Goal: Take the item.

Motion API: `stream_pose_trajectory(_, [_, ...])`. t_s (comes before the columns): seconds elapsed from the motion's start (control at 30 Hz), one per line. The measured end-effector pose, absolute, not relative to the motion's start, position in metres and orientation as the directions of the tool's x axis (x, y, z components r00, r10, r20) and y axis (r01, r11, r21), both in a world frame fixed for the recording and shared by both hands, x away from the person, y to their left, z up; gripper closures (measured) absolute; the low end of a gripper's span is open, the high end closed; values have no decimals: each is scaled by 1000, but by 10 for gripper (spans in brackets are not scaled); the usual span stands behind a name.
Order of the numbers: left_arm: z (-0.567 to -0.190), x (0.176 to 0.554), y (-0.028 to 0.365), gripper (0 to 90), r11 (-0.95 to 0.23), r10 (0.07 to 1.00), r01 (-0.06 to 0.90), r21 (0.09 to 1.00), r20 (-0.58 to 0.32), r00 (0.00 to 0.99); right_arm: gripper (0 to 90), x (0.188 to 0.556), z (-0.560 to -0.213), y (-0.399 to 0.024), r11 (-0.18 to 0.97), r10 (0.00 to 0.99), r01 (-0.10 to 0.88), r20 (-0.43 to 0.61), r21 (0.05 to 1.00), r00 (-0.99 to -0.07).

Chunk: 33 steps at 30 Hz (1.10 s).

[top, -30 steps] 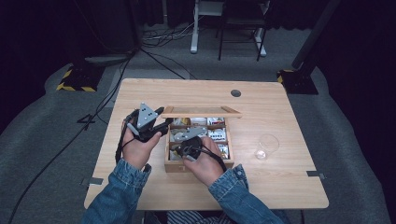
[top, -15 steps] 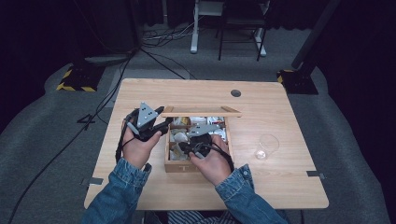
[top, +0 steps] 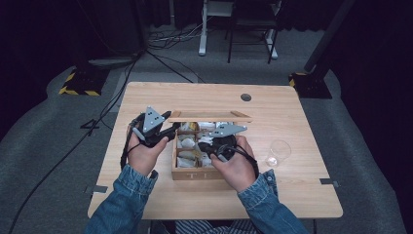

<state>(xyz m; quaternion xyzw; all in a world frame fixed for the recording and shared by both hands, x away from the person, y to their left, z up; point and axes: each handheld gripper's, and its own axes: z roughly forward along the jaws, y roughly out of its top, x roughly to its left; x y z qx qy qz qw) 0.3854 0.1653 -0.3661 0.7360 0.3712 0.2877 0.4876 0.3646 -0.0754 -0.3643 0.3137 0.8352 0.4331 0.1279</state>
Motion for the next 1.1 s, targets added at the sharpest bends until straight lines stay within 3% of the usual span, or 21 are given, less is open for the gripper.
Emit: stream_pose_trajectory(1.1, [-366,386,164,541,-254,829,273,928,63,556,900,362,-328,-183,333,794,465,22,821,-608])
